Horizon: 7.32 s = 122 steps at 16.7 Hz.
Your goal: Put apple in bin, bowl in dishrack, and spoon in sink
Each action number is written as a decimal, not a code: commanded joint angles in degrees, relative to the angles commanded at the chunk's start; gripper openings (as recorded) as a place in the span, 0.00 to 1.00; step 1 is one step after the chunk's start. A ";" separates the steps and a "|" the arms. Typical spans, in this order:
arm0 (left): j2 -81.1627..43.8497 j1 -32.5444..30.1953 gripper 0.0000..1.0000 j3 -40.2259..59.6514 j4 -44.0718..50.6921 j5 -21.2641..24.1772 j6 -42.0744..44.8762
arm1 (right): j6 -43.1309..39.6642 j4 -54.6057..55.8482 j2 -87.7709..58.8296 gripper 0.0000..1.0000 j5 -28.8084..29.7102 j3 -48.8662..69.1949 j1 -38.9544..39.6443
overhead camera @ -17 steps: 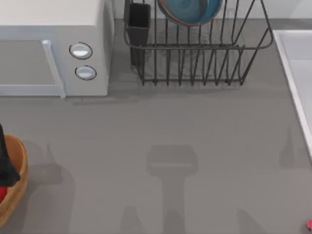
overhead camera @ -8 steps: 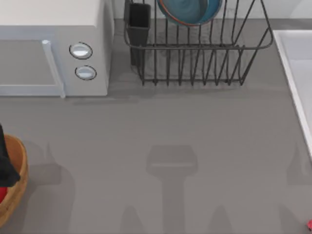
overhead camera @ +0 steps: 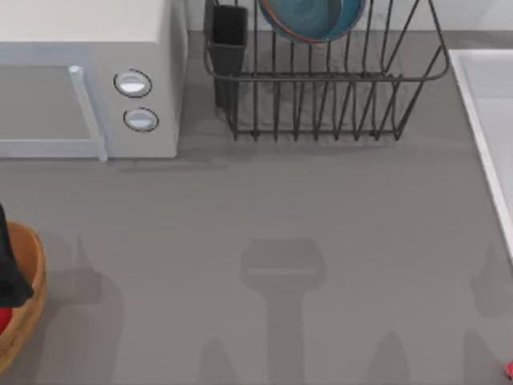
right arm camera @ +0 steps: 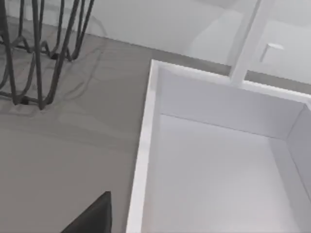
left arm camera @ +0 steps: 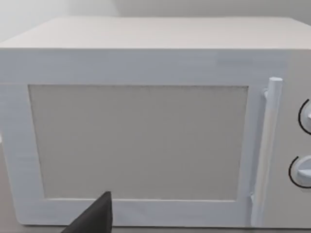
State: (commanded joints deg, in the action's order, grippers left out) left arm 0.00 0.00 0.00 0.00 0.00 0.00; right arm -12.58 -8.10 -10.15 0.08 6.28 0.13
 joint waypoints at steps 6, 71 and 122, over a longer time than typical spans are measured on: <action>0.00 0.00 1.00 0.00 0.00 0.00 0.00 | -30.18 -17.35 -20.98 1.00 -0.08 13.13 -0.07; 0.00 0.00 1.00 0.00 0.00 0.00 0.00 | -95.24 -35.87 -72.55 0.00 1.41 31.21 0.66; 0.00 0.00 1.00 0.00 0.00 0.00 0.00 | -102.73 -84.45 -144.35 0.00 2.18 152.56 -8.21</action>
State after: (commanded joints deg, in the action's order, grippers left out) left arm 0.00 0.00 0.00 0.00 0.00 0.00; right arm -115.31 -92.56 -154.50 2.26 158.84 -8.08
